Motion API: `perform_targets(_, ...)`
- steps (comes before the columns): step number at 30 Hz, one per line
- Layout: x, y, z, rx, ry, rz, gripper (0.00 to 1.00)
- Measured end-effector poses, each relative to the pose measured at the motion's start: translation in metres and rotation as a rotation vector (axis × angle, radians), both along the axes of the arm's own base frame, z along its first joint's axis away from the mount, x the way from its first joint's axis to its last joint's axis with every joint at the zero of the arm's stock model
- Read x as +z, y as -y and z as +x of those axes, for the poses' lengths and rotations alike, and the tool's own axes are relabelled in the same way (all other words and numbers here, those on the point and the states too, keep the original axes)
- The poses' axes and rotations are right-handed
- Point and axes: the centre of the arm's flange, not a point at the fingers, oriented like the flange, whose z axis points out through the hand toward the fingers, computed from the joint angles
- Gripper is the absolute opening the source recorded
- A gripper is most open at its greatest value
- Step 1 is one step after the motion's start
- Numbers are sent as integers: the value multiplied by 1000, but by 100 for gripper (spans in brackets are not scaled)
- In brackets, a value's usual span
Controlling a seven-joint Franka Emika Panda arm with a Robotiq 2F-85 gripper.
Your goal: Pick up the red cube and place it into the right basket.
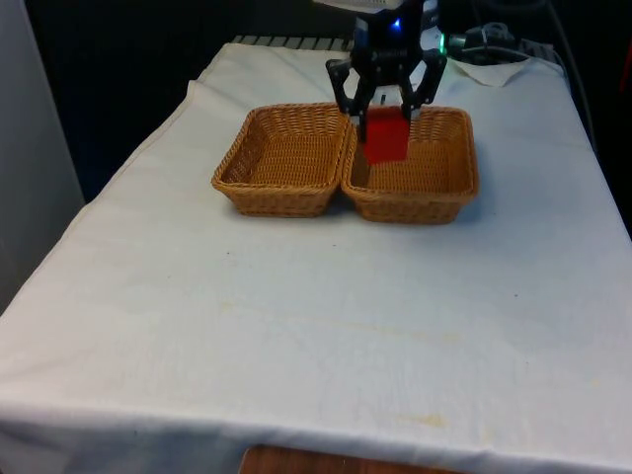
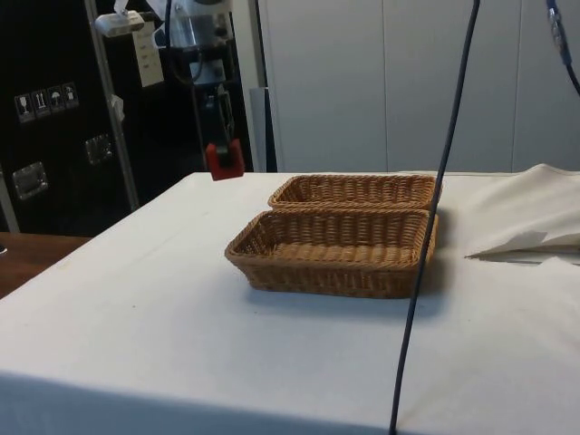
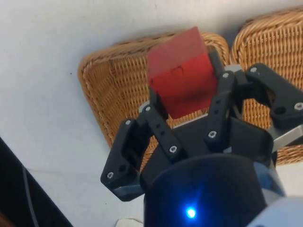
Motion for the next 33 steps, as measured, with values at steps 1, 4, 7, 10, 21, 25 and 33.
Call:
perform_targets(1, -1, 0, -2, -6, -4, 2, 2)
perform_targets(4, -1, 2, -6, -9, -7, 4, 2)
perform_targets(7, -1, 7, -13, -11, -12, 8, 2)
perform_targets(10, -1, 14, -23, -16, -19, 14, 2)
perform_targets(21, -13, 20, -34, -43, -14, 13, 2)
perform_targets(25, -20, 21, -38, -67, -8, 9, 2)
perform_targets(33, -22, 24, -41, -88, -3, 7, 2)
